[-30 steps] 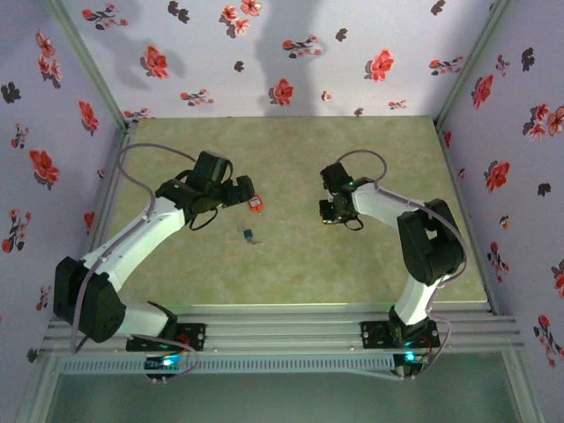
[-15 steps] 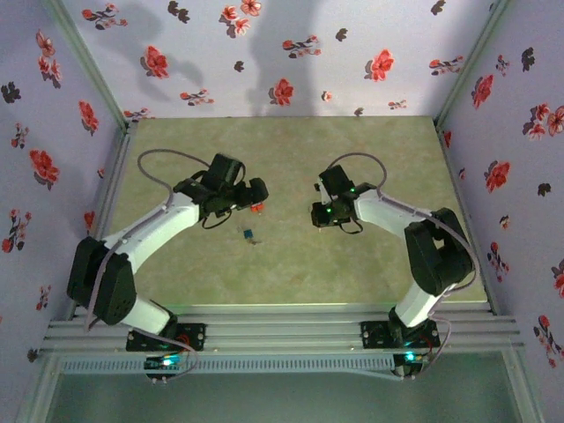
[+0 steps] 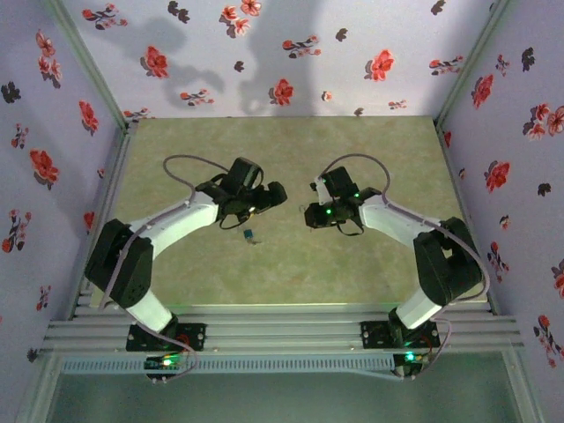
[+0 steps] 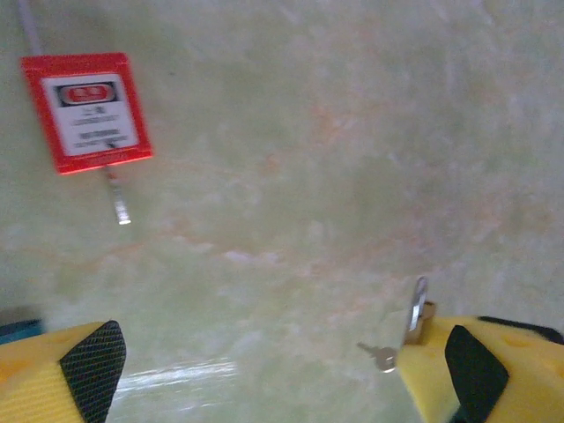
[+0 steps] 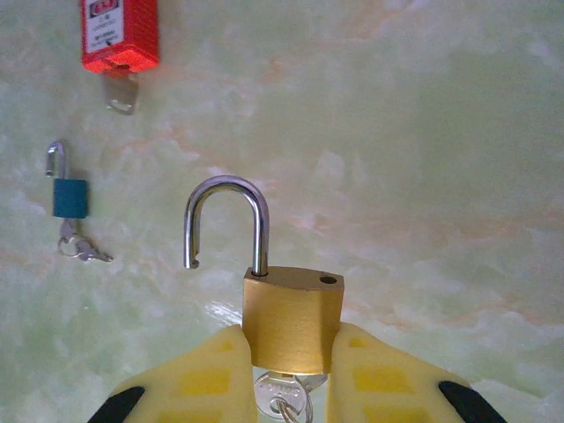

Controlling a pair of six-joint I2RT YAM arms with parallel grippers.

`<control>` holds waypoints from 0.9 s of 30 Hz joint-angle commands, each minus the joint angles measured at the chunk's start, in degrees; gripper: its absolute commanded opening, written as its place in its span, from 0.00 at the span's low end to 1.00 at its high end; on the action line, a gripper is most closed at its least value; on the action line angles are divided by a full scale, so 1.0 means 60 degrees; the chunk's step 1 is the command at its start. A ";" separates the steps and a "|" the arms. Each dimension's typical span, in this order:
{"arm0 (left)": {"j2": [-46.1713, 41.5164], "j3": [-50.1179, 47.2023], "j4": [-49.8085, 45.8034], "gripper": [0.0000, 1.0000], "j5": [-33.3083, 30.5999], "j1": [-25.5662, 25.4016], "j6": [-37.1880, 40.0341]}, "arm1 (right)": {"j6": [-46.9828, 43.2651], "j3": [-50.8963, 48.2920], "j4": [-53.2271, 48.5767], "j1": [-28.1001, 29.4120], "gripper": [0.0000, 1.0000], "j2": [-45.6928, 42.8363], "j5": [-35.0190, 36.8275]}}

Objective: Lock with the key

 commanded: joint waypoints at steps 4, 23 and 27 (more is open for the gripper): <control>0.0458 -0.0211 0.1653 0.94 0.0935 -0.0180 -0.0909 | -0.0229 -0.0136 0.0335 0.0188 0.18 -0.0251 -0.0467; -0.0510 -0.0788 0.1524 0.88 0.0574 -0.0161 -0.0504 | -0.0364 0.0022 0.0153 0.0378 0.31 -0.0268 -0.0122; -0.1465 -0.0855 0.0230 0.94 -0.0207 0.0647 0.0338 | -0.0238 0.0188 0.0183 0.0410 0.36 -0.0232 0.0134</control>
